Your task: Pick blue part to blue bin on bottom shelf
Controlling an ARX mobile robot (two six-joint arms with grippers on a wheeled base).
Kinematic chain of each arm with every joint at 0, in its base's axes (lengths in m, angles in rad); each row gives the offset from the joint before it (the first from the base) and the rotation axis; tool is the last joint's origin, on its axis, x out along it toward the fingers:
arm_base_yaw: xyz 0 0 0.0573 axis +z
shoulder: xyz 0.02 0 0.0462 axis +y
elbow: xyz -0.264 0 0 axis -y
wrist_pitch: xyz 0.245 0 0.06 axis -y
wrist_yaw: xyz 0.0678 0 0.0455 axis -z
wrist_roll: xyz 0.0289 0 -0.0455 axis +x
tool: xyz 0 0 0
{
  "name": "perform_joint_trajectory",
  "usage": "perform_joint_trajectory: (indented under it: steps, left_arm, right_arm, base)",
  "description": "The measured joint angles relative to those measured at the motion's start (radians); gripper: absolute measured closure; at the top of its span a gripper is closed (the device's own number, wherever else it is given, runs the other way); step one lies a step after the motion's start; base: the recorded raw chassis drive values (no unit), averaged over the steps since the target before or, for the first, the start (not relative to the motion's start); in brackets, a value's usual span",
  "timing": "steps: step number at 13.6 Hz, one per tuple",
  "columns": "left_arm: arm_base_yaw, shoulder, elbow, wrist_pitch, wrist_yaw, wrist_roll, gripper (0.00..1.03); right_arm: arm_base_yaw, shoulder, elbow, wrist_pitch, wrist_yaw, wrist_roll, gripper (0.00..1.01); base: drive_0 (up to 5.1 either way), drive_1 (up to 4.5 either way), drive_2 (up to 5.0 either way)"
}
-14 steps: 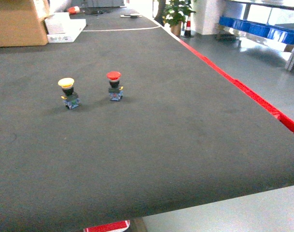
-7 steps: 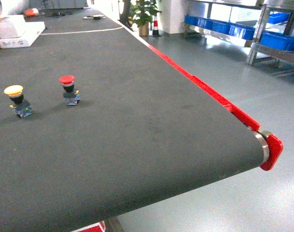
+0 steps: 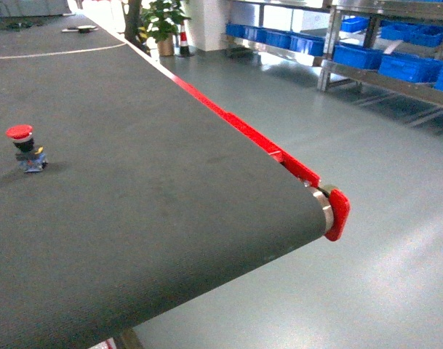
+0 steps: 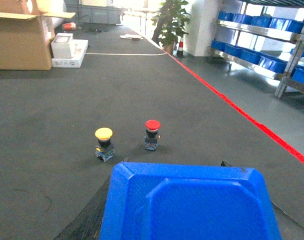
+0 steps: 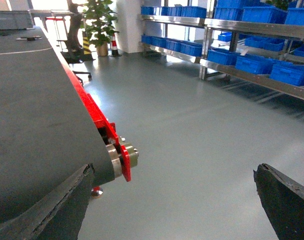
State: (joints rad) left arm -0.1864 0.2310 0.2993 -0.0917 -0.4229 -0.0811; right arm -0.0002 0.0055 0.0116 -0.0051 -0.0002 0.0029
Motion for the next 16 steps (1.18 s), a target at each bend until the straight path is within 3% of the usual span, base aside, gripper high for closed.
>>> perform_joint_trajectory:
  steps: [16]
  left_arm:
    - [0.000,0.000,0.000,0.000,0.000,0.000,0.59]
  right_arm:
    - [0.000,0.000,0.000,0.000,0.000,0.000,0.03]
  base:
    - [-1.6,-1.63,-1.6]
